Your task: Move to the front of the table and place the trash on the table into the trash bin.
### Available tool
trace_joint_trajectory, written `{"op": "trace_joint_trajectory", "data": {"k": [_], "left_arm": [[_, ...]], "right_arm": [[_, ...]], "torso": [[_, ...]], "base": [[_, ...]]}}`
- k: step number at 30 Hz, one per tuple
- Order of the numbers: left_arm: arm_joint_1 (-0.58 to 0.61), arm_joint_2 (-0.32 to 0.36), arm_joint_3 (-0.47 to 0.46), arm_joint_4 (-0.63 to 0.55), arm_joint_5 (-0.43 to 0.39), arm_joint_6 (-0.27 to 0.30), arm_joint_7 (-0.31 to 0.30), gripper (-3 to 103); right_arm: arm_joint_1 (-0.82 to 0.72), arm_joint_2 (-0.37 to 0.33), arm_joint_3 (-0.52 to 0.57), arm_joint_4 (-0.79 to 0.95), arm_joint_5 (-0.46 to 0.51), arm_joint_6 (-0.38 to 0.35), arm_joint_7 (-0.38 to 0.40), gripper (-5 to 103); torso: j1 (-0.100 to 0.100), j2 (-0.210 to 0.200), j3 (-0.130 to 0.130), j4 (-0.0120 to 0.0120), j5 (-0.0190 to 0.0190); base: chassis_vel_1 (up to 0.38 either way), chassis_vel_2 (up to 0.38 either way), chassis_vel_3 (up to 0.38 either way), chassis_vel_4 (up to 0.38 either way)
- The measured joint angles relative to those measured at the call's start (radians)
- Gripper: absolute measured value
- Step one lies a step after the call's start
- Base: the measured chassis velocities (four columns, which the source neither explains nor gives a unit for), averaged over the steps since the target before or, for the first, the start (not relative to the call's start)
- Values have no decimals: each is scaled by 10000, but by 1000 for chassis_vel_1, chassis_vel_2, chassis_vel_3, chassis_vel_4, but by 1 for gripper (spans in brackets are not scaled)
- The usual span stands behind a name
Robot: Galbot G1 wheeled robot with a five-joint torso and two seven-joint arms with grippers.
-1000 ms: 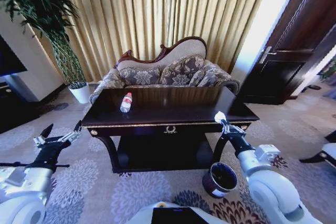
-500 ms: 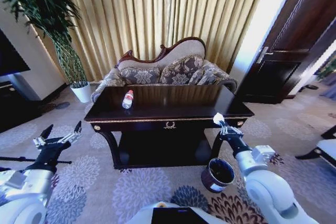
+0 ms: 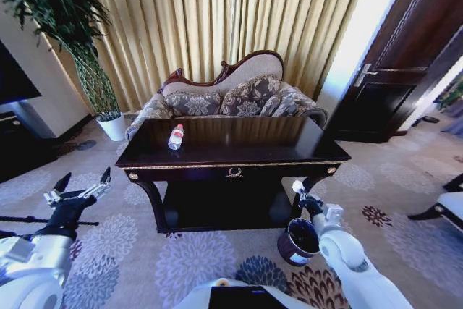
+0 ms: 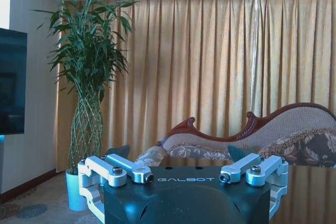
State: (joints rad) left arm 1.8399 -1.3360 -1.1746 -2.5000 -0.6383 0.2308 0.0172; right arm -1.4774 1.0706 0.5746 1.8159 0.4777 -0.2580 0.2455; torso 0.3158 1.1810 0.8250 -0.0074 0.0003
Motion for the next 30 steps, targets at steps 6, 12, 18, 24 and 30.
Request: {"op": "trace_joint_trajectory", "data": {"k": [6, 12, 18, 24, 30], "left_arm": [[99, -68, -61, 0, -3, -130, 13, 100], [129, -114, -66, 0, -7, -206, 21, 100], [147, -102, -94, 0, -13, -255, 23, 100], [168, -127, -70, 0, -13, -306, 76, 100], [199, -113, -110, 0, -12, -407, 114, 100]], "right_arm": [[641, 27, -102, -2107, -240, 407, -246, 0], [1043, 29, -181, -4206, -319, 813, -354, 0], [1354, 24, -276, -5787, -615, 1406, -358, 0], [1441, 137, -318, -6037, -875, 1566, -332, 7], [1458, 233, -308, -5786, -888, 1565, -317, 22]], "torso": [[-1, 0, -1, 1, -1], [-1, 0, -2, -2, 0], [-1, 0, -1, -1, -2], [-3, 0, -2, 2, -2], [-3, 1, -1, 1, -3]], "base": [[0, 0, 0, 0], [0, 0, 0, 0], [0, 0, 0, 0], [0, 0, 0, 0], [0, 0, 0, 0]]}}
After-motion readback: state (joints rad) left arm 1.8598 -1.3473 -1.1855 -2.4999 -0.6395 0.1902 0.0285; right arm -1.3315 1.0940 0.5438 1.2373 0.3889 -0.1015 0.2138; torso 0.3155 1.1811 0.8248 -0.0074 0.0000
